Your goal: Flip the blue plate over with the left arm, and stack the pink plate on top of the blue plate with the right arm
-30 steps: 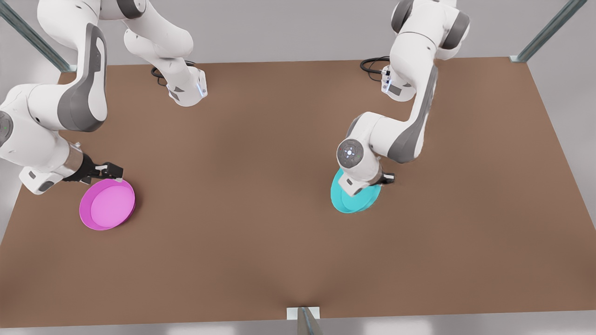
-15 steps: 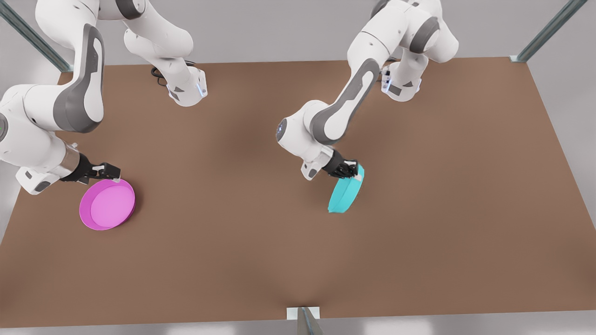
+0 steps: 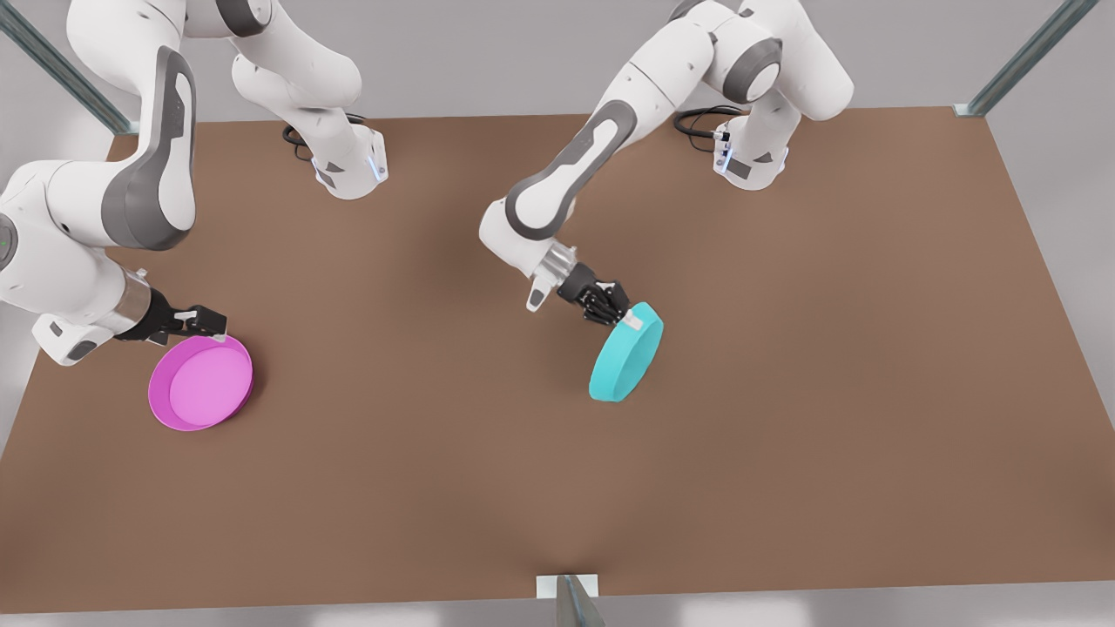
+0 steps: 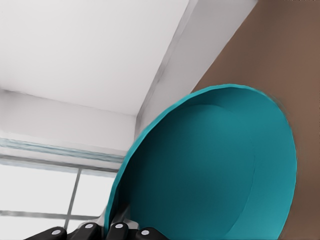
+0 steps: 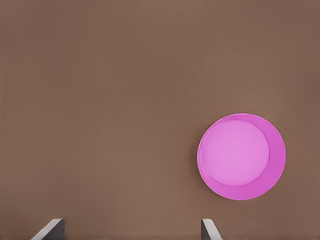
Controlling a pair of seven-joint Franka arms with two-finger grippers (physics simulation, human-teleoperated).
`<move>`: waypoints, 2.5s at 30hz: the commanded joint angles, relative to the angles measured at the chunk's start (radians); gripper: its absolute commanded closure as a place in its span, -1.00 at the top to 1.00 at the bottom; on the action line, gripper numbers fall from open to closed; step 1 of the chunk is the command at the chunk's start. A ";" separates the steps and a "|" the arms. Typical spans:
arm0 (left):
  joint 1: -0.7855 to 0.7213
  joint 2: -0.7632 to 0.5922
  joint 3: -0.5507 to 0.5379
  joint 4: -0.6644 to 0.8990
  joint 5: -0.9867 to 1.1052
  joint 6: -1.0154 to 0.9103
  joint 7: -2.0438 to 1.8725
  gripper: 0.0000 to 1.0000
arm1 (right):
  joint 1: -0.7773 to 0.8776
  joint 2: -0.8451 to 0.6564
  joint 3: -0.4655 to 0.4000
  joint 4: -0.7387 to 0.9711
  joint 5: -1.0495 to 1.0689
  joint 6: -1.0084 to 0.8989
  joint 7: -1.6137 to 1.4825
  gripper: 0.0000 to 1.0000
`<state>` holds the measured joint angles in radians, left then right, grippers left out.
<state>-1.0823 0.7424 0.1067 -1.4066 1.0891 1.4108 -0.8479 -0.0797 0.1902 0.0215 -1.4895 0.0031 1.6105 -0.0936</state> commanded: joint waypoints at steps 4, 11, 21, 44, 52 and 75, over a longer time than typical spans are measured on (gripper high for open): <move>-0.018 0.025 0.001 0.000 0.066 -0.004 -0.039 -0.57 | -0.002 0.000 0.000 0.000 0.000 -0.001 0.000 1.00; -0.028 0.107 0.001 0.000 0.155 -0.026 -0.105 -0.57 | -0.008 0.000 0.000 -0.002 0.000 -0.003 0.000 1.00; -0.047 0.184 -0.001 0.026 0.195 -0.081 -0.111 1.00 | -0.012 0.000 0.000 -0.005 0.000 0.003 -0.018 1.00; 0.372 0.035 -0.140 0.635 -1.090 0.222 -0.625 1.00 | -0.179 0.041 -0.055 -0.224 0.083 0.242 -0.403 1.00; 0.837 -0.343 0.002 0.338 -1.076 -0.139 0.644 1.00 | -0.364 0.331 -0.196 -0.184 0.368 0.296 -1.018 1.00; 1.004 -0.383 -0.182 0.106 -0.939 0.023 0.593 1.00 | -0.345 0.657 -0.287 0.041 0.417 0.321 -1.127 0.76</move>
<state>-0.0781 0.3590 -0.0751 -1.3008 0.1342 1.4343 -0.2532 -0.4247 0.8468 -0.2653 -1.4481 0.4203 1.9313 -1.2397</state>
